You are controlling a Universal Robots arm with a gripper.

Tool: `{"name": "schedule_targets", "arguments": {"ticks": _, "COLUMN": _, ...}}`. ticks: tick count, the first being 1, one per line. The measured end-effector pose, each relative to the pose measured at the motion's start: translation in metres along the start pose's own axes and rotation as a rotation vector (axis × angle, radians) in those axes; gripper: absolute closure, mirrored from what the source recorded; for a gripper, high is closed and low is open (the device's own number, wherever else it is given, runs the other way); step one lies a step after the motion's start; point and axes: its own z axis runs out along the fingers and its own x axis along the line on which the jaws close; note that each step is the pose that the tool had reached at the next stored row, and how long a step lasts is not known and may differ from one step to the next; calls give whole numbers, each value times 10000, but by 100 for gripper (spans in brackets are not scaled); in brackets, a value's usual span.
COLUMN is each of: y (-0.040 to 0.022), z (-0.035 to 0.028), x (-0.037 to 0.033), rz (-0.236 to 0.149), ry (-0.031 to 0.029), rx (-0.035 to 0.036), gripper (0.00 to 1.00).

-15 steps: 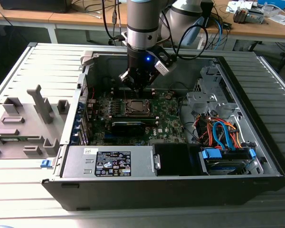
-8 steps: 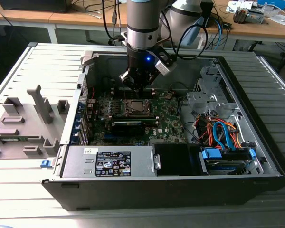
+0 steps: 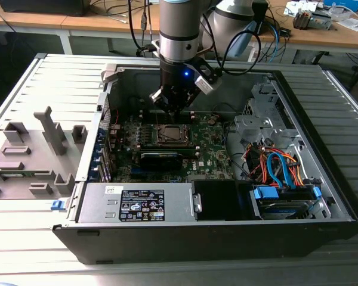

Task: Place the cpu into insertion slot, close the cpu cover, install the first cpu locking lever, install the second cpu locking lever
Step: 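Install the first cpu locking lever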

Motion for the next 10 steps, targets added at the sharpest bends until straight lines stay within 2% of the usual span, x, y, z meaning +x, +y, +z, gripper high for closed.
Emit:
{"name": "schedule_targets", "arguments": {"ticks": 2, "y": 0, "z": 1, "x": 0, "rz": 203, "ry": 6, "rx": 1, "gripper": 89}}
{"name": "schedule_targets", "arguments": {"ticks": 5, "y": 1, "z": 5, "x": 0, "rz": 946, "ry": 28, "rx": 6, "gripper": 89}}
{"name": "schedule_targets", "arguments": {"ticks": 10, "y": 0, "z": 5, "x": 0, "rz": 1319, "ry": 41, "rx": 10, "gripper": 89}}
